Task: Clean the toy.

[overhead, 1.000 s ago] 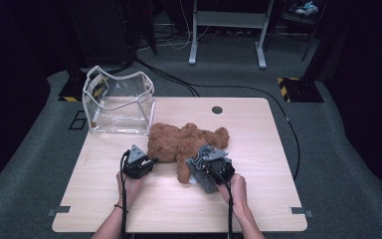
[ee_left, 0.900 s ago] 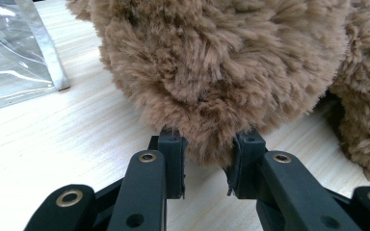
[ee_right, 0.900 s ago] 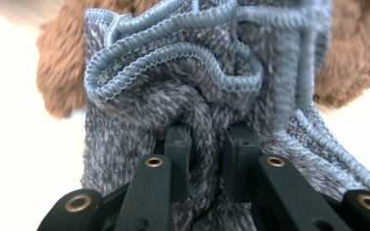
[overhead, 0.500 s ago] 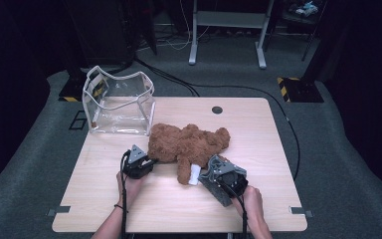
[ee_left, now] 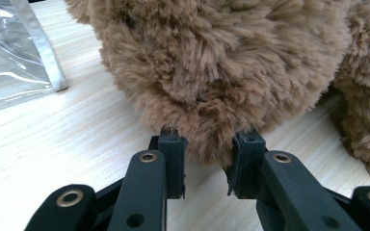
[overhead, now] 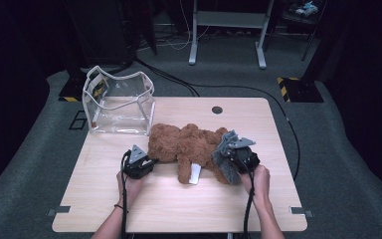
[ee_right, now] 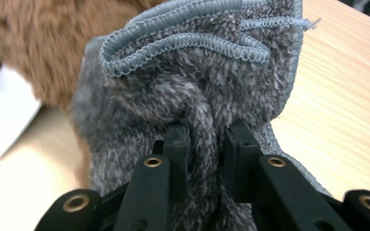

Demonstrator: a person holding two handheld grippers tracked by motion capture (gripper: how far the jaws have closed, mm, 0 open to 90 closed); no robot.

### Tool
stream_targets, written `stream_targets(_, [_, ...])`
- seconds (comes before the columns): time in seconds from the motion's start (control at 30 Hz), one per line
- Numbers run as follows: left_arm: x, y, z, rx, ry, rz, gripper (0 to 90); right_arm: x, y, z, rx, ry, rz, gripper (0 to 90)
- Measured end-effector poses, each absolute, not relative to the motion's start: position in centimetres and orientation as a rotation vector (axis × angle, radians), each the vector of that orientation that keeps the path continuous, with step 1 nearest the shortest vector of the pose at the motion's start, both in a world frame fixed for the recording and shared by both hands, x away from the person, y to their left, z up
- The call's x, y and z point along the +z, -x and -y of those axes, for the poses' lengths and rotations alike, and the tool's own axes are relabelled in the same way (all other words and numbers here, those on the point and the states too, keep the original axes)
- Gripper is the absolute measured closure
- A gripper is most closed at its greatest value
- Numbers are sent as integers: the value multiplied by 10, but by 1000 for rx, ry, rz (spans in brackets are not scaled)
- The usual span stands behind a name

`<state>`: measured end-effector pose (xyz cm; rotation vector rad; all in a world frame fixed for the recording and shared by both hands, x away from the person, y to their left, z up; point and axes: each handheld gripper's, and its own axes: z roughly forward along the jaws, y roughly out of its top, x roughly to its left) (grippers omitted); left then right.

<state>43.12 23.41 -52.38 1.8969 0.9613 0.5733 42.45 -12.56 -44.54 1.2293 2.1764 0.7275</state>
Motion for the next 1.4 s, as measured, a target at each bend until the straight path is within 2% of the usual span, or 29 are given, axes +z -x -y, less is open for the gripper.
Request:
stream_targets(0.17, [-524, -431, -234, 570, -1897, -960, 720, -464, -441, 112, 631, -1220, -2207, 750])
stream_targets(0.37, [-524, -431, -234, 570, -1897, -959, 720, -480, -439, 135, 524, -1303, -2204, 751])
stream_targets(0.57, [-524, -431, -234, 571, -1898, -960, 720, -457, -420, 143, 686, -1318, -2153, 751])
stream_targets(0.77, [-524, -431, -234, 570, -1897, -960, 720, -424, -406, 101, 823, -1158, -2191, 752])
stream_targets(0.97, [-524, -431, -234, 569, -1898, -960, 721, -411, -406, 42, 865, -972, -2283, 752])
stream_targets(1.2, [-524, -431, -234, 569, -1898, -959, 721, -424, -418, -10, 902, -854, -2359, 752])
stream_targets(1.4, [-524, -431, -234, 572, -1903, -958, 724, -451, -421, -24, 832, -818, -2412, 762])
